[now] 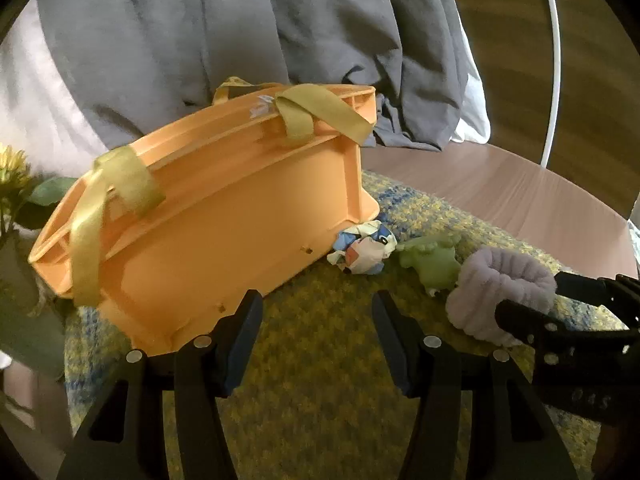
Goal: Organize soft objects
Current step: 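Grasp the anime figurine with the left gripper while the right gripper grasps the lilac scrunchie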
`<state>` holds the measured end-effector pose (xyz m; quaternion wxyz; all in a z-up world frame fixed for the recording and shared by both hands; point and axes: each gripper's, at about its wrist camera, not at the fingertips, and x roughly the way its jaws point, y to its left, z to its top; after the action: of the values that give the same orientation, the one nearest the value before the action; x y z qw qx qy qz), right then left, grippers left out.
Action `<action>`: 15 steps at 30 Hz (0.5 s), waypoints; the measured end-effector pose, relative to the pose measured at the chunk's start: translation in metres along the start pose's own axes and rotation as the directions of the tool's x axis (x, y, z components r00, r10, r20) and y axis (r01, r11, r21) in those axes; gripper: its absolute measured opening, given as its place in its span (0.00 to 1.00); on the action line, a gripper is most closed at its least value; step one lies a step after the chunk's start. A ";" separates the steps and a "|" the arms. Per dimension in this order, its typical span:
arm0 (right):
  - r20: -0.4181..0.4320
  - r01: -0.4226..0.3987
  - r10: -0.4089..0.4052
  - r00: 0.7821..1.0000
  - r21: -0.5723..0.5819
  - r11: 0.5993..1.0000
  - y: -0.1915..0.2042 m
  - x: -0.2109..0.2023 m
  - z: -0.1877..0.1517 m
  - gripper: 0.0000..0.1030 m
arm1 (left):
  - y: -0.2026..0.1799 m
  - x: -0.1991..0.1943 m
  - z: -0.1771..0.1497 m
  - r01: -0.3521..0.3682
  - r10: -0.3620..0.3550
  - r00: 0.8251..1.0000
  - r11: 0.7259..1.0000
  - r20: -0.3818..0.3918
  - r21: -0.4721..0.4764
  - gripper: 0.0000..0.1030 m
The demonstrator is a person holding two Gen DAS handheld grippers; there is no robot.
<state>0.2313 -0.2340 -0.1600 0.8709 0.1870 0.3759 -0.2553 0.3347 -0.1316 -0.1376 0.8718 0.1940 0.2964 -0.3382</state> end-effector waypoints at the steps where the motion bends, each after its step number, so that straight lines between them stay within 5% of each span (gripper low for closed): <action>1: -0.001 0.000 0.000 1.000 0.002 1.000 0.000 0.001 0.000 0.75 | 0.000 0.002 0.001 0.003 -0.003 1.000 1.000 0.000 0.004 0.54; 12: 0.007 -0.003 0.003 1.000 0.004 1.000 0.005 0.015 -0.001 0.74 | -0.005 0.033 0.010 0.047 -0.047 0.999 0.997 -0.012 0.058 0.54; 15: 0.014 0.000 0.000 1.000 -0.002 1.000 0.004 0.017 0.002 0.65 | -0.009 0.042 0.011 0.061 -0.060 0.998 0.995 -0.015 0.075 0.54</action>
<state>0.2448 -0.2365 -0.1706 0.8739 0.1842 0.3698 -0.2560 0.3575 -0.1631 -0.1577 0.8513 0.2197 0.2950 -0.3743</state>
